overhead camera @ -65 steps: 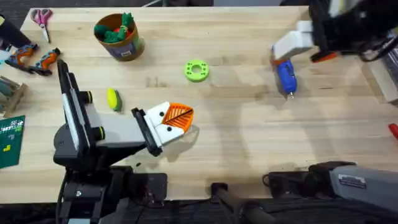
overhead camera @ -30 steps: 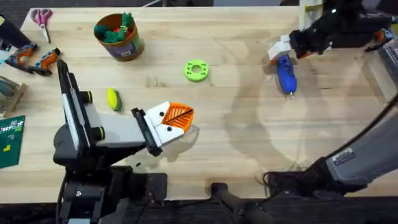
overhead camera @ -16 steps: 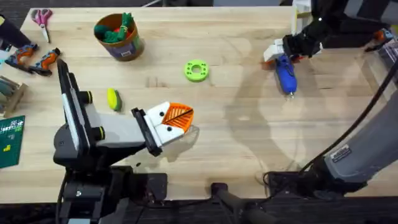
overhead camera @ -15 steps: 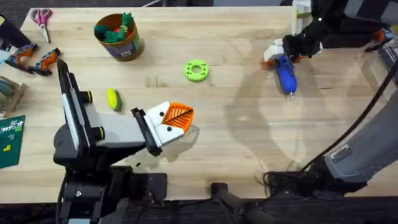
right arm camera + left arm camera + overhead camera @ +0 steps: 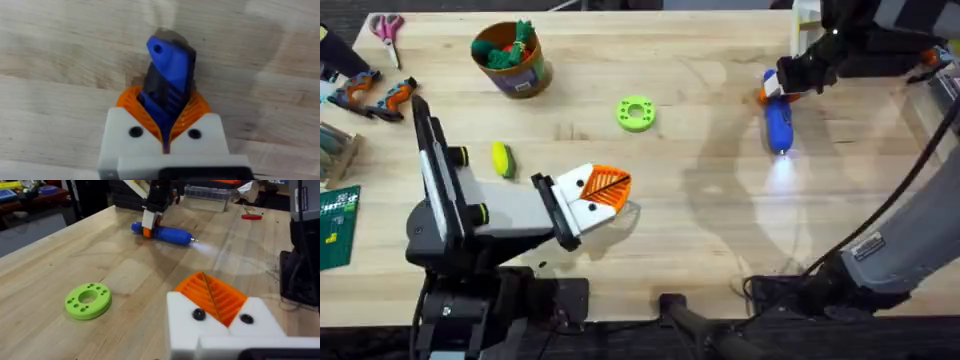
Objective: Pick up the gripper from the table and insert it into the empty holder that is missing its gripper. Then pick up a screw, insert it into the mounting hole, and use the screwdriver to tighten it. Finally, clean up the table by picking up the vegetable and placing it into the bucket.
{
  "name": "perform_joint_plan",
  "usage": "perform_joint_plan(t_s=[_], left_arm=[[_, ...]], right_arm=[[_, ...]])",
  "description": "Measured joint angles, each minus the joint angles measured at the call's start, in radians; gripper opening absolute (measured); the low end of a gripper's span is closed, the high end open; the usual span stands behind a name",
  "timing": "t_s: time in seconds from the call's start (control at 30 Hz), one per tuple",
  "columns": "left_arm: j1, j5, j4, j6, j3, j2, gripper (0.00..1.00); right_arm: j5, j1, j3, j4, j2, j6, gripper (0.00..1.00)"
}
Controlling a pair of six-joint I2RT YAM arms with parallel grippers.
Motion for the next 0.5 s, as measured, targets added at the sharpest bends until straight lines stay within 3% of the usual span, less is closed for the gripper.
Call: perform_joint_plan(t_s=[0.5], left_arm=[[0.0,0.0,0.0,0.0,0.0,0.0,0.004]], right_arm=[[-0.013,0.002,0.015,-0.186,-0.048,-0.001,0.028]])
